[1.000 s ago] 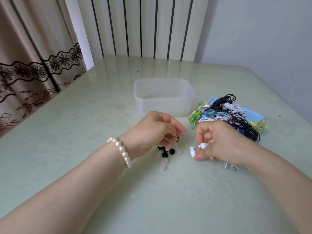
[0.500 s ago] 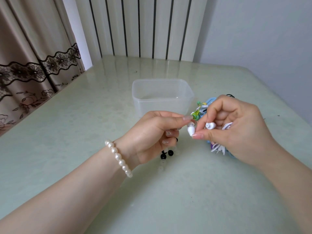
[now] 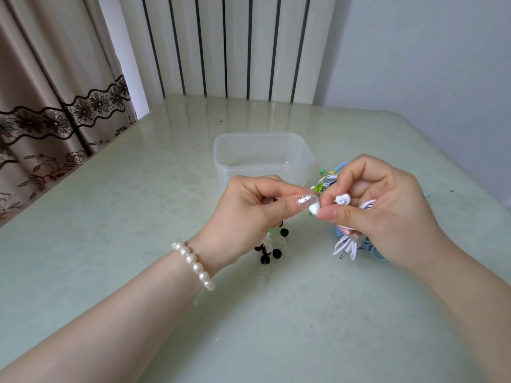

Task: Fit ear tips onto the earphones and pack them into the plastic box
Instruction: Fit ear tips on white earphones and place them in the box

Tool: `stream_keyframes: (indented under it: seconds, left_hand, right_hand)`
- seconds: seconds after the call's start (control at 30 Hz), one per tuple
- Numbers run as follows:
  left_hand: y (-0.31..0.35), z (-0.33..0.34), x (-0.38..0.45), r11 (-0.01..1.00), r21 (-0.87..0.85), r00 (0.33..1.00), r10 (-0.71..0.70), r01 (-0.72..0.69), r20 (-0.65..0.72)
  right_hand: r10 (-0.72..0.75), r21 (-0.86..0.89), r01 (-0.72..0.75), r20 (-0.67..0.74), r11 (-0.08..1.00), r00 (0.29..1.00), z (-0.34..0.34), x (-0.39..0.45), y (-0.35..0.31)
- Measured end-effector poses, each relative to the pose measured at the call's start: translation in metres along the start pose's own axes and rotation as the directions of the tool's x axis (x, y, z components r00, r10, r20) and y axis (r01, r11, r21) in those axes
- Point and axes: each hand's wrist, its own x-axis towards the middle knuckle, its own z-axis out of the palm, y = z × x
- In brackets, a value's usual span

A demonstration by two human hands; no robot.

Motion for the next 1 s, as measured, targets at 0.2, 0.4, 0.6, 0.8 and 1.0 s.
stream_keyframes:
  seconds: [0.2, 0.4, 0.6, 0.8, 1.0]
  left_hand:
    - [0.000, 0.003, 0.000, 0.992, 0.041, 0.993, 0.115, -0.115, 0.013]
    - [-0.001, 0.007, -0.002, 0.991, 0.055, 0.992, 0.123, -0.120, -0.036]
    - [-0.005, 0.007, 0.000, 0.986, 0.083, 0.986, 0.149, -0.143, -0.073]
    - [-0.008, 0.009, 0.000, 0.999, 0.007, 0.996, 0.036, -0.035, -0.084]
    - [-0.006, 0.006, 0.002, 1.000, 0.024, 0.999, 0.015, -0.013, -0.047]
  right_hand:
    - [0.059, 0.171, -0.062, 0.026, 0.983, 0.998, -0.003, 0.002, -0.001]
    - [0.083, 0.234, -0.095, 0.059, 0.968, 0.995, -0.006, 0.003, 0.006]
    - [0.097, 0.272, -0.105, 0.043, 0.957, 0.994, -0.004, 0.005, 0.015]
    - [-0.092, -0.039, 0.091, -0.040, 0.995, 0.995, -0.007, 0.000, 0.006]
    - [-0.249, -0.266, 0.236, -0.015, 0.935, 0.968, 0.000, -0.004, 0.006]
